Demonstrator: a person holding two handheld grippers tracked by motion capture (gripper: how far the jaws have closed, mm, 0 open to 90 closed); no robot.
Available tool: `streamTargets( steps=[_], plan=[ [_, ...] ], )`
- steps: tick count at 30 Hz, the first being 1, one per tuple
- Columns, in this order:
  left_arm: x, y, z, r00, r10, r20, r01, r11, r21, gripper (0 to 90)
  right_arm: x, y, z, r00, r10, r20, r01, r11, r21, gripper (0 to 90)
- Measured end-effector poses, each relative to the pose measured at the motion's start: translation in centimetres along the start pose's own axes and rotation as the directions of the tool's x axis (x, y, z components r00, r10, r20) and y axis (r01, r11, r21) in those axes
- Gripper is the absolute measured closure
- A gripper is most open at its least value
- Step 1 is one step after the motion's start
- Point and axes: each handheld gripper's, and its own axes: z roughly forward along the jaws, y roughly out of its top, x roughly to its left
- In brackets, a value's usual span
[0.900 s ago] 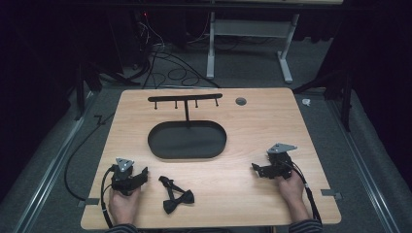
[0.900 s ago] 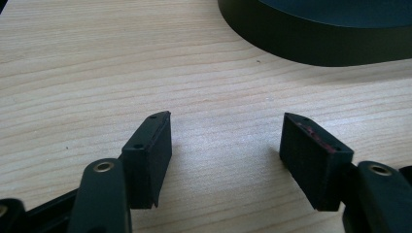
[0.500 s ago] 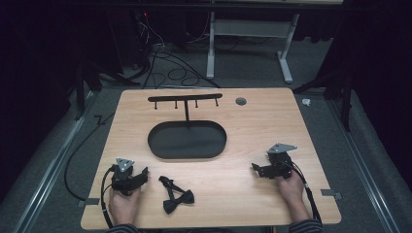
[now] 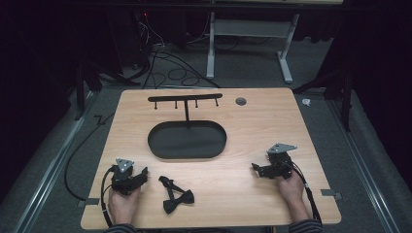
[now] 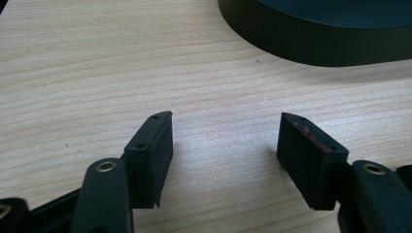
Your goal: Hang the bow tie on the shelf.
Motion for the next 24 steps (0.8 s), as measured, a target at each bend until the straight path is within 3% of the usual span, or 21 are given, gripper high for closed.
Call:
streamTargets(
  steps=[16, 24],
  plan=[
    [-0.3, 0.1, -0.1, 1.0000, -0.003, -0.004, 0.003, 0.9999, 0.010, 41.3, 0.0, 0.0, 0.0, 1.0000, 0.000, 0.000, 0.000, 1.000, 0.000, 14.3],
    [-0.9, 0.0, -1.1, 0.9992, -0.012, 0.038, 0.012, 0.9999, 0.013, 40.4, 0.0, 0.0, 0.0, 1.0000, 0.001, 0.000, -0.001, 1.000, 0.000, 14.3]
  ],
)
